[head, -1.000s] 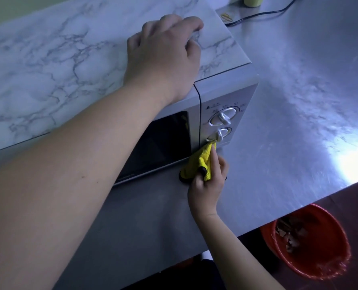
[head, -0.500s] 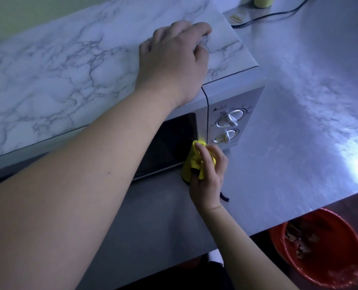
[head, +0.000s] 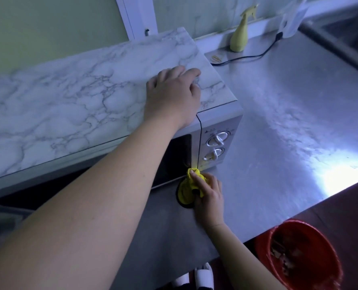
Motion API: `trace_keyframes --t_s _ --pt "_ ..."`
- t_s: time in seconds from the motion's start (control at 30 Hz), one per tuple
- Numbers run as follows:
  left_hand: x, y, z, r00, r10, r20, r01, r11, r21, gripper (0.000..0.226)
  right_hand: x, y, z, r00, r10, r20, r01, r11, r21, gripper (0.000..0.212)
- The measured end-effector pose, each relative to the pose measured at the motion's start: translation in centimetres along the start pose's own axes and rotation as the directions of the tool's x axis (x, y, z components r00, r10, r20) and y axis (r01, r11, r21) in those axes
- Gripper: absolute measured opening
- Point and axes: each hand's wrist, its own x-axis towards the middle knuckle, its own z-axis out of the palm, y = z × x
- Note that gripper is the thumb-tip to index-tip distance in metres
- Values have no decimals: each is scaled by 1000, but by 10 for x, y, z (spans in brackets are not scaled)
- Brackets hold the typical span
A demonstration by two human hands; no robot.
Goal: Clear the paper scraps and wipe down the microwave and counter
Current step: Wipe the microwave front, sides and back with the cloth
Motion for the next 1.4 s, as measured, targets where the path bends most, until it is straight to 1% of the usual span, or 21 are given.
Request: trace_keyframes --t_s 0.07,0.13,0.3,0.4,0.5,0.53,0.6,0.63,0.67,0.73,0.83,0.93,1.0,1.03,1.13,1.2,1.23,1.27,1.33,1.37,1.4 --pt "-1 0 0 1000 5 -7 -5 1000 0 42 0 -7 -11 990 132 56 -137 985 103 77" --pt "-2 1 0 1000 10 -10 -10 1000 -1 40 1 -11 -34 962 262 73 -272 929 252 74" --pt "-4 1 -3 1000 27 3 -27 1000 -6 41 3 -15 -118 882 465 -72 -406 828 386 73" --pt "-3 0 -2 999 42 5 -42 999 -10 40 5 -17 -162 810 574 -122 -429 721 544 70" --pt "-3 -1 -2 999 42 3 -42 999 -27 39 9 -22 -197 785 597 -165 -393 686 613 61" --pt "-4 -1 -2 999 40 1 -40 999 -34 38 15 -22 -207 769 618 -166 -371 642 671 50" --pt "-4 0 -4 1000 29 -11 -30 998 -58 37 33 -28 -222 748 657 -91 -346 504 791 20" --pt "-6 2 -4 999 28 -24 -30 997 -71 35 43 -33 -227 751 659 -50 -352 463 814 11" --pt "-7 3 -6 999 26 -37 -29 996 -82 34 55 -39 -229 768 640 -13 -365 454 813 8" --pt "-9 4 -8 999 34 -34 -38 994 -107 34 77 -46 -229 799 601 1 -363 481 798 7" --pt "-12 6 -12 998 12 -66 -22 989 -148 33 118 -64 -226 855 514 63 -349 483 803 11" --pt "-17 10 -25 997 -1 -81 -18 973 -228 27 165 -77 -223 890 442 117 -354 505 787 13" --pt "-26 14 -34 986 -9 -169 -42 955 -294 20 201 -89 -222 915 377 146 -337 513 789 8" --pt "-33 15 -38 971 -49 -234 -31 944 -328 19 219 -97 -220 927 343 152 -322 520 791 6" --pt "-69 11 -50 875 -278 -395 84 893 -443 22 277 -125 -206 963 242 117 -235 544 805 9" --pt "-99 4 -53 768 -430 -474 194 862 -468 29 315 -146 -189 972 226 69 -192 587 786 9" --pt "-113 -1 -54 682 -525 -510 271 828 -490 34 333 -157 -178 980 193 36 -152 628 764 16" --pt "-126 -5 -55 567 -643 -515 354 754 -553 43 348 -167 -166 991 137 2 -94 672 734 22" --pt "-147 -9 -57 292 -864 -410 437 502 -747 70 372 -184 -138 999 -53 -11 48 769 638 25" --pt "-154 -10 -58 177 -931 -318 439 364 -821 80 382 -190 -123 987 -155 33 108 812 574 25" --pt "-159 -10 -58 87 -972 -217 423 233 -876 86 391 -194 -107 965 -236 115 156 869 470 24"
